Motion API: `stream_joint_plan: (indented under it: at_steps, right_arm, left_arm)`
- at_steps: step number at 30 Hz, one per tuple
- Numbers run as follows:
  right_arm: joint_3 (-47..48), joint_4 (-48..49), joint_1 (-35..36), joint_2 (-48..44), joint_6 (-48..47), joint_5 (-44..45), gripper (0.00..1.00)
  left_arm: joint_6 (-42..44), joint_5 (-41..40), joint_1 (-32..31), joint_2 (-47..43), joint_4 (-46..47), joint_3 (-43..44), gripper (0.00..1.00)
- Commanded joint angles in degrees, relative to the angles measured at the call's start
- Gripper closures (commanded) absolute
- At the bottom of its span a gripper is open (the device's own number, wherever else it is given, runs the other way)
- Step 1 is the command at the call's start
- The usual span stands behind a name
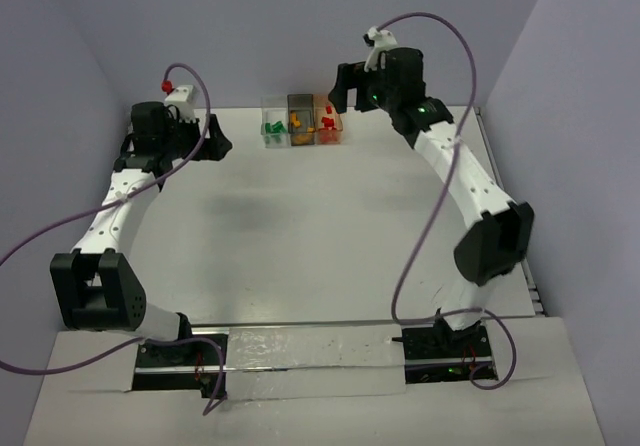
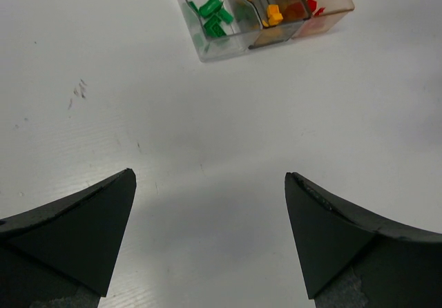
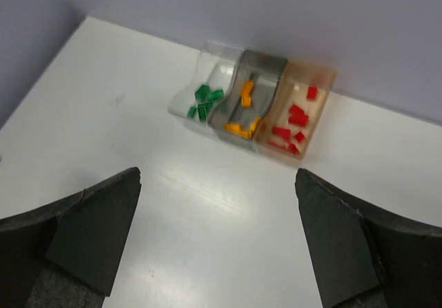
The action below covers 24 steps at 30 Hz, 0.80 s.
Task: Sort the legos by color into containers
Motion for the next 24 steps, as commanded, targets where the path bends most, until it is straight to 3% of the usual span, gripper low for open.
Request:
stream_joint_plan:
  at_steps: [1, 4, 9, 12, 24]
  right_arm:
    - [-16.5, -3.3, 0.2, -12.1, -3.7, 1.8, 0.00]
    - [-30.3, -1.1, 0.3, -20.4, -5.1, 5.1, 0.00]
    - [-40.8, 0.3, 0.3, -30.6, -6.0, 8.9, 0.00]
    - [-44.3, 1.9, 0.2, -35.3, -6.0, 9.7, 0.00]
    - [-52.3, 2.5, 0.5, -39.4, -9.2, 10.3, 0.00]
  left_arm:
    - [2.7, -11.3, -3.6, -5.0, -1.8, -3.7, 0.01]
    - [3.9, -11.4, -3.6, -9.4, -1.0, -8.2, 0.01]
    - [4.7, -11.8, -3.7, -14.4, -1.5, -12.7, 0.01]
    - [4.7, -12.6, -3.7, -16.5, -1.4, -14.4, 0.01]
    - [4.7, -12.7, -3.7, -20.6, -0.8, -17.5, 0.01]
